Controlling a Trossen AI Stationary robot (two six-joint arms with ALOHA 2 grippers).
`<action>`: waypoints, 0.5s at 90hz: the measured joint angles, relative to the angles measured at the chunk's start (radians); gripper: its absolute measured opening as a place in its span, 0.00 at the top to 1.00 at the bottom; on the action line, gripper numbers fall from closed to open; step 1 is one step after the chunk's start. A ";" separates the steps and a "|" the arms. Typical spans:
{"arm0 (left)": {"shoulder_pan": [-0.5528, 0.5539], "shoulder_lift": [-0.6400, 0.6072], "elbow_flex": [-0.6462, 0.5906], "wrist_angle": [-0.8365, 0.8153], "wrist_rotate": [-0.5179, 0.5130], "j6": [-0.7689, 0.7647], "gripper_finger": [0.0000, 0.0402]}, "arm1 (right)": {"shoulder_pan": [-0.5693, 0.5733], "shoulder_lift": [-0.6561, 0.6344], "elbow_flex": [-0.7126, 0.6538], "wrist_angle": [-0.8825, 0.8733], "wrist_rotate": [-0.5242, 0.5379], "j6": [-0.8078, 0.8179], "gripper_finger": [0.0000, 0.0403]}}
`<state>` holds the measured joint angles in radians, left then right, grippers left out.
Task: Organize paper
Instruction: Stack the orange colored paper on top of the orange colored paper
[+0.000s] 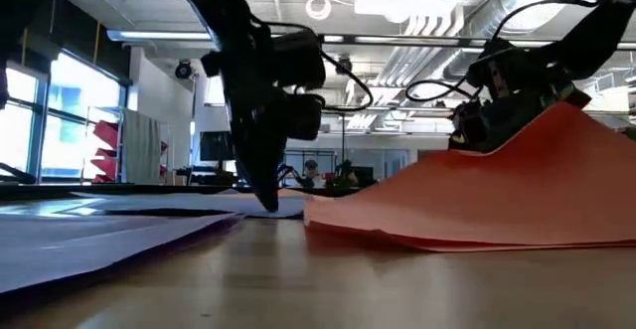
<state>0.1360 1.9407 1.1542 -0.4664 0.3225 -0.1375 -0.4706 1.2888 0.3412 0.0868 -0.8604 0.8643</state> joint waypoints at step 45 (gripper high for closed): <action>0.000 0.010 0.000 0.024 -0.007 0.009 1.00 | -0.034 0.041 0.247 -0.358 -0.113 -0.277 1.00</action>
<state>0.1356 1.9507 1.1545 -0.4420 0.3153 -0.1288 -0.5041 1.3300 0.5879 -0.2707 -0.9738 0.5872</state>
